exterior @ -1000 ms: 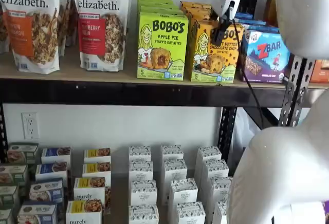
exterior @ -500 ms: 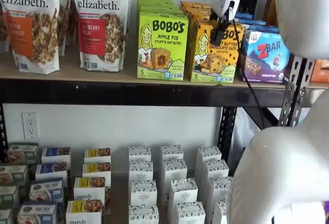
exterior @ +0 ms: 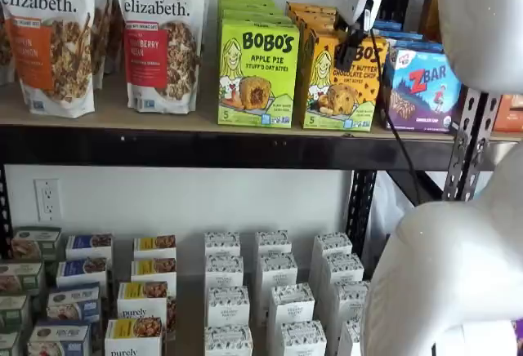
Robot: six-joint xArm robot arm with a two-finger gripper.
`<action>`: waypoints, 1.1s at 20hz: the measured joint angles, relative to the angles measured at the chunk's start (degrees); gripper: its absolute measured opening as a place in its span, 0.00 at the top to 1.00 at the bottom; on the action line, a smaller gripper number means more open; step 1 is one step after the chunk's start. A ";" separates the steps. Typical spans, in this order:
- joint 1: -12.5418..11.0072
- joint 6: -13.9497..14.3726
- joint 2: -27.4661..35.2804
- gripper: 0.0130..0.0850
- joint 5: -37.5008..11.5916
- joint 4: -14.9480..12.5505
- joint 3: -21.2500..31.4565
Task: Pick up the orange box on the top shelf, the fifth box from the left
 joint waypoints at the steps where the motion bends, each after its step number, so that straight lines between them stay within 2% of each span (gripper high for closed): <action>1: 0.10 0.11 -0.10 0.83 0.26 -0.12 -0.08; 8: 0.74 0.88 -0.89 0.83 4.87 -1.57 -2.09; 11: 1.08 1.49 -2.46 0.83 6.93 -1.32 -2.15; 22: 4.50 4.96 -12.67 0.83 11.52 -3.12 3.29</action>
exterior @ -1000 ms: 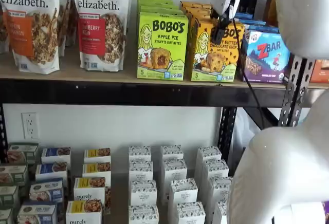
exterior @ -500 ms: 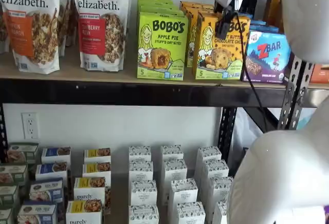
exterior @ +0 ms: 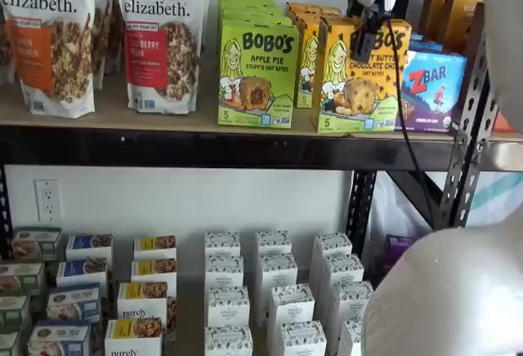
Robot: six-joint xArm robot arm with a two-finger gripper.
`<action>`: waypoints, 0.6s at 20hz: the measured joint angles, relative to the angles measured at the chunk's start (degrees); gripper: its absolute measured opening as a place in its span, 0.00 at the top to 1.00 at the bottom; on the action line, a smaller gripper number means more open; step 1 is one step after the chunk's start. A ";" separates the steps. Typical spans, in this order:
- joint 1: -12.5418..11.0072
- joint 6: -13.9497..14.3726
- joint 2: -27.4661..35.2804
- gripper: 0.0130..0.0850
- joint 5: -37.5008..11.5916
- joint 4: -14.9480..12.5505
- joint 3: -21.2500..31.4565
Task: Pick up the orange box on the top shelf, the fifth box from the left
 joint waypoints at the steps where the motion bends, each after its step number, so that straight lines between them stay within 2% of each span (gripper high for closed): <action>1: 0.28 0.20 -0.91 0.83 0.22 -0.31 0.68; 12: 1.30 0.94 -9.98 0.83 3.86 -1.95 6.96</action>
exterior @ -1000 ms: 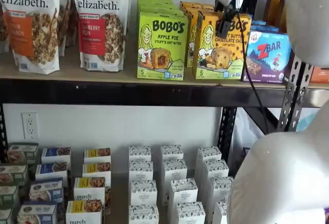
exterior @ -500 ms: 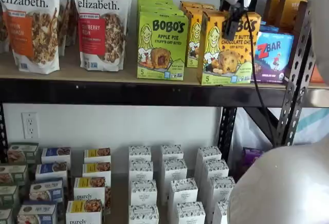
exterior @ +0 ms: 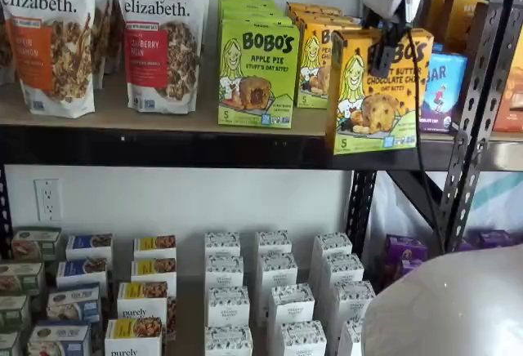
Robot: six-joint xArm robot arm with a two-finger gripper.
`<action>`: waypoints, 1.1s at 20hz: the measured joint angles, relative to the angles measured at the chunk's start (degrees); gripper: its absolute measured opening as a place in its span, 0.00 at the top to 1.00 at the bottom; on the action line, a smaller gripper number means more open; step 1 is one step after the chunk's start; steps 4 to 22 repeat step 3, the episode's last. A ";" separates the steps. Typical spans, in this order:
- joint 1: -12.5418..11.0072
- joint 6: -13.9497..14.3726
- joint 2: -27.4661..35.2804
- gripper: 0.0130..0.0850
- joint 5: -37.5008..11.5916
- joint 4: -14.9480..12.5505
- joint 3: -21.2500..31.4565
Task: Pick up the orange box on the top shelf, the fifth box from the left
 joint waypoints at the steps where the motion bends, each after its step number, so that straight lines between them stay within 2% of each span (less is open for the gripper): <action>1: 0.04 0.03 -0.49 0.83 0.44 -0.06 0.25; 22: 0.10 0.08 -1.55 0.83 1.44 -0.20 0.84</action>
